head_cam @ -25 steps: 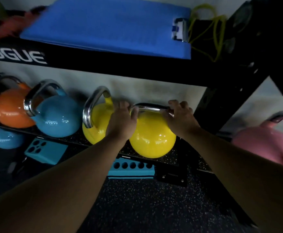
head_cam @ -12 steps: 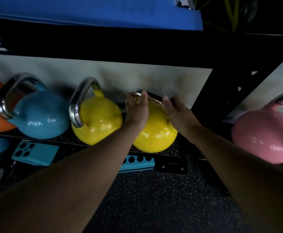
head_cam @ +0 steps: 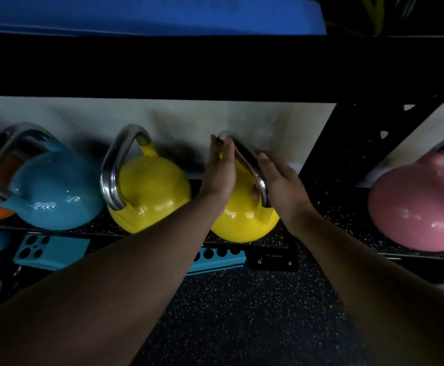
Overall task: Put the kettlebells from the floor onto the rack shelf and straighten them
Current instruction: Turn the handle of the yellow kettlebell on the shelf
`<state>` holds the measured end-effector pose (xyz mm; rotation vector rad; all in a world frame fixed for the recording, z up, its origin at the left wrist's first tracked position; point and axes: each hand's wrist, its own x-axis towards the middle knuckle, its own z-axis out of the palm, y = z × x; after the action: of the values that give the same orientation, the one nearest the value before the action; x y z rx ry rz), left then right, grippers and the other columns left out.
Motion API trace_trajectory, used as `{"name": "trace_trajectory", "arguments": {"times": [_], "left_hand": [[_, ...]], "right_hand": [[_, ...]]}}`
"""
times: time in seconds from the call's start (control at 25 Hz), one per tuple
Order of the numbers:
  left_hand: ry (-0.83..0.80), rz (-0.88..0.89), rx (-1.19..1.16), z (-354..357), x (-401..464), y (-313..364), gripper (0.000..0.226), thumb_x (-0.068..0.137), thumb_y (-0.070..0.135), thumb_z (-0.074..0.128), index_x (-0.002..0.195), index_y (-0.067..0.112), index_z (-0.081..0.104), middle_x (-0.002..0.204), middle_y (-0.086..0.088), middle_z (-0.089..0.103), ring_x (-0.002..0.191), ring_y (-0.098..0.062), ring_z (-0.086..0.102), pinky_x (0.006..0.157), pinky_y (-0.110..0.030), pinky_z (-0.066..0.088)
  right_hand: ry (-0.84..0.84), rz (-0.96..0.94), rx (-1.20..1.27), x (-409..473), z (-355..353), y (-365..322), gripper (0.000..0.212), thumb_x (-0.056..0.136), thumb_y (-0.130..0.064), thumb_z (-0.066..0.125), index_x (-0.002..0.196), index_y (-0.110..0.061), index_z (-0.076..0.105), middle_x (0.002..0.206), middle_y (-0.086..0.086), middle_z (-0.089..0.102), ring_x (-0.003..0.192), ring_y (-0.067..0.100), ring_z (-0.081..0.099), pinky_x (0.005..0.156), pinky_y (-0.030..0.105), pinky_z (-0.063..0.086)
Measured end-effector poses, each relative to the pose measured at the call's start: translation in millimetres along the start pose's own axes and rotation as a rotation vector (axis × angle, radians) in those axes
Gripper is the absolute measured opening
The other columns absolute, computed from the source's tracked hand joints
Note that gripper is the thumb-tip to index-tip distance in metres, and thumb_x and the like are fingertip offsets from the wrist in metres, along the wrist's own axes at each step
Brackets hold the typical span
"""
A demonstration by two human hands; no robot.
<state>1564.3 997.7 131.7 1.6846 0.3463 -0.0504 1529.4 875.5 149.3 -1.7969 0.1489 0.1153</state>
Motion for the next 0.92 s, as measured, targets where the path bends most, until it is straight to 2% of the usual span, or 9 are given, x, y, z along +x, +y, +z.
{"name": "trace_trajectory", "arguments": {"times": [0.08, 0.2, 0.36, 0.48, 0.64, 0.72, 0.76, 0.84, 0.92], "left_hand": [[0.033, 0.001, -0.041, 2, 5, -2, 0.059, 0.096, 0.06, 0.021, 0.151, 0.039, 0.012, 0.159, -0.005, 0.024, 0.141, -0.03, 0.027, 0.107, -0.041, 0.023], [0.043, -0.002, -0.019, 2, 20, 1, 0.055, 0.099, 0.054, 0.02, 0.15, 0.034, 0.023, 0.156, -0.005, 0.031, 0.139, -0.026, 0.032, 0.101, -0.03, 0.023], [-0.096, 0.015, -0.019, -1, 39, -1, 0.052, 0.1, 0.051, 0.025, 0.146, 0.029, 0.035, 0.153, -0.003, 0.038, 0.137, -0.022, 0.037, 0.113, -0.035, 0.028], [-0.092, 0.054, -0.003, 4, 41, 2, 0.049, 0.102, 0.045, 0.025, 0.145, 0.026, 0.037, 0.153, -0.003, 0.037, 0.138, -0.021, 0.036, 0.115, -0.037, 0.027], [-0.057, 0.079, 0.003, 6, 48, 7, 0.047, 0.104, 0.038, 0.025, 0.142, 0.016, 0.041, 0.151, -0.01, 0.04, 0.136, -0.025, 0.038, 0.109, -0.03, 0.029], [-0.066, 0.042, -0.015, 4, 51, 8, 0.049, 0.103, 0.041, 0.028, 0.142, 0.016, 0.042, 0.151, -0.009, 0.04, 0.137, -0.025, 0.038, 0.112, -0.031, 0.028], [-0.076, 0.019, -0.022, 4, 52, 8, 0.051, 0.102, 0.045, 0.029, 0.143, 0.018, 0.042, 0.151, -0.008, 0.04, 0.137, -0.025, 0.038, 0.114, -0.034, 0.027], [-0.096, -0.014, -0.035, 3, 51, 8, 0.054, 0.1, 0.05, 0.028, 0.143, 0.02, 0.042, 0.151, -0.009, 0.041, 0.136, -0.026, 0.039, 0.114, -0.04, 0.029], [-0.091, 0.0, -0.04, 3, 51, 8, 0.052, 0.101, 0.047, 0.028, 0.141, 0.018, 0.044, 0.15, -0.01, 0.042, 0.136, -0.026, 0.04, 0.114, -0.04, 0.029]], "right_hand": [[0.004, -0.033, 0.04, -1, 8, 3, 0.033, 0.1, -0.051, 0.034, 0.117, -0.043, 0.061, 0.102, -0.003, 0.067, 0.077, -0.003, 0.064, 0.072, 0.028, 0.052], [0.122, -0.007, 0.177, -11, 32, 5, 0.043, 0.101, -0.051, 0.028, 0.129, -0.037, 0.058, 0.104, 0.006, 0.068, 0.073, 0.013, 0.061, 0.057, 0.027, 0.049], [0.191, -0.023, 0.218, -25, 55, 9, 0.044, 0.102, -0.05, 0.027, 0.142, -0.041, 0.044, 0.117, -0.013, 0.066, 0.082, 0.003, 0.061, 0.068, 0.035, 0.054], [0.195, -0.045, 0.231, -27, 58, 11, 0.046, 0.102, -0.05, 0.026, 0.146, -0.04, 0.038, 0.113, -0.011, 0.067, 0.081, 0.01, 0.063, 0.072, 0.038, 0.054], [0.208, -0.046, 0.191, -28, 68, 5, 0.047, 0.102, -0.05, 0.025, 0.148, -0.042, 0.031, 0.136, -0.001, 0.06, 0.116, 0.029, 0.061, 0.094, 0.051, 0.051], [0.177, -0.058, 0.229, -28, 70, 6, 0.048, 0.102, -0.049, 0.026, 0.149, -0.042, 0.027, 0.144, -0.004, 0.053, 0.126, 0.016, 0.055, 0.101, 0.045, 0.048], [0.151, -0.07, 0.258, -28, 69, 9, 0.049, 0.102, -0.048, 0.027, 0.15, -0.041, 0.025, 0.144, -0.01, 0.05, 0.126, 0.003, 0.051, 0.104, 0.036, 0.046], [0.115, -0.092, 0.249, -25, 66, 12, 0.049, 0.103, -0.046, 0.027, 0.151, -0.038, 0.025, 0.131, -0.032, 0.048, 0.109, -0.025, 0.047, 0.092, 0.008, 0.043], [0.113, -0.079, 0.248, -25, 64, 12, 0.048, 0.103, -0.047, 0.026, 0.15, -0.039, 0.026, 0.105, -0.05, 0.047, 0.092, -0.035, 0.046, 0.077, 0.002, 0.042]]}}
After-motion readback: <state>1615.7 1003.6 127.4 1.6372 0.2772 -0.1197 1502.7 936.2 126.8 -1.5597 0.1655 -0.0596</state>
